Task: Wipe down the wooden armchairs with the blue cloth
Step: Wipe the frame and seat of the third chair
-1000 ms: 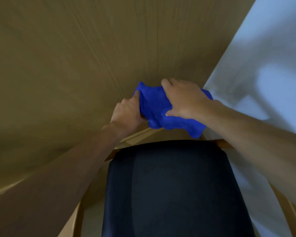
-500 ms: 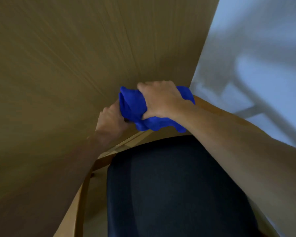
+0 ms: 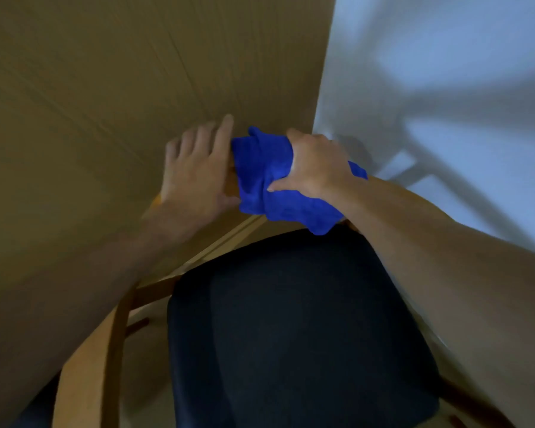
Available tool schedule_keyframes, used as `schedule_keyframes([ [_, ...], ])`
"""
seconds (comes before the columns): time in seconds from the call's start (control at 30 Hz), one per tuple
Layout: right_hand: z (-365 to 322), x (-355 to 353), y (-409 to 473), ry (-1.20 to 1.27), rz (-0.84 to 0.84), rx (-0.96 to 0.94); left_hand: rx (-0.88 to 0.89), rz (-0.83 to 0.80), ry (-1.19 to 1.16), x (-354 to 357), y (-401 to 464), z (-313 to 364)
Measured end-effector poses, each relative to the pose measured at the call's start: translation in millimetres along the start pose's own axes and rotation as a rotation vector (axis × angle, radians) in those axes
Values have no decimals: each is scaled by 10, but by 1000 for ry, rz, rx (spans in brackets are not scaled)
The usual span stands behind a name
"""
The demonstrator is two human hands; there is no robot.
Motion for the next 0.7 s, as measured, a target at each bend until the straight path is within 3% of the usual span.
schedule_keyframes([
  [0.13, 41, -29, -14, 5, -3, 27, 184, -73, 157, 42, 369, 648],
  [0.37, 287, -20, -261, 46, 14, 144, 336, -148, 217, 84, 357, 808],
  [0.7, 900, -207, -1136, -265, -18, 370, 566, -225, 214, 379, 211, 2093],
])
Point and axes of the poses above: each hand's wrist, its own y-axis towards the middle knuckle, its own x-axis out of the palm, z = x × y, the point moved 7 cm from there along y, towards the middle knuckle, and after that the axes turned 8 degrees about -x, right-handed, at the moved point
